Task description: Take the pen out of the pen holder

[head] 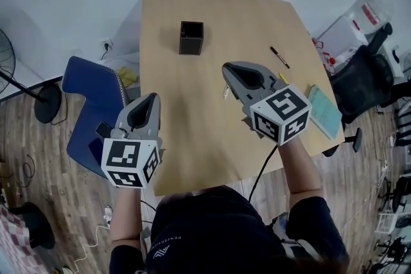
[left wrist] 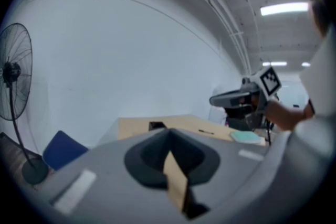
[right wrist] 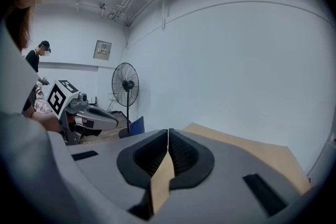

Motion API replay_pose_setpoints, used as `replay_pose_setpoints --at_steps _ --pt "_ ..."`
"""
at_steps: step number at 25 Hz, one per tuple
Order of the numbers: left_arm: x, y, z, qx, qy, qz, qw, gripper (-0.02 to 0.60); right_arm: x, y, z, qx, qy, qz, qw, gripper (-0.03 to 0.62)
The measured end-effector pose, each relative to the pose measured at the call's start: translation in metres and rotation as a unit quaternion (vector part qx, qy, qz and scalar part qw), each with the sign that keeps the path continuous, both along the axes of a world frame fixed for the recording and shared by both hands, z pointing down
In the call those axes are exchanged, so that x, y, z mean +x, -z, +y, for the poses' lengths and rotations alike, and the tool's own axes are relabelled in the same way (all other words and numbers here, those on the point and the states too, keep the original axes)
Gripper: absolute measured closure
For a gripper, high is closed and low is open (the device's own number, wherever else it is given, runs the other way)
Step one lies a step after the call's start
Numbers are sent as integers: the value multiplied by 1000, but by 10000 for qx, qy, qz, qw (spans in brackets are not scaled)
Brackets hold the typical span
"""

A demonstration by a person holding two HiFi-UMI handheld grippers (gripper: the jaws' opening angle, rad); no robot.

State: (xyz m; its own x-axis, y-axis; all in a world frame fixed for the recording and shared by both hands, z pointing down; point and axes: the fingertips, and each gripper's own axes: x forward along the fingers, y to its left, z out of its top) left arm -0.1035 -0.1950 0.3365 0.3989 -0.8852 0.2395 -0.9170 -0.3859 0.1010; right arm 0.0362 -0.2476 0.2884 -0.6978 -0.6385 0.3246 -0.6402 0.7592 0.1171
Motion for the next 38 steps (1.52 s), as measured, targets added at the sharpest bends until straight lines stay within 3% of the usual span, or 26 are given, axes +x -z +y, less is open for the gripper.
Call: replay_pose_setpoints --at_steps 8,13,26,38 --pt "15 -7 -42 -21 23 17 10000 575 -29 -31 -25 -140 375 -145 9991 588" --pt "17 -13 -69 -26 136 52 9999 574 -44 -51 -45 -200 486 -98 9986 511" --pt "12 -45 -119 -242 334 -49 9991 569 -58 -91 -115 -398 256 -214 9986 450" --pt "-4 -90 -155 -611 442 -43 9971 555 -82 -134 -176 -394 -86 -108 9991 450"
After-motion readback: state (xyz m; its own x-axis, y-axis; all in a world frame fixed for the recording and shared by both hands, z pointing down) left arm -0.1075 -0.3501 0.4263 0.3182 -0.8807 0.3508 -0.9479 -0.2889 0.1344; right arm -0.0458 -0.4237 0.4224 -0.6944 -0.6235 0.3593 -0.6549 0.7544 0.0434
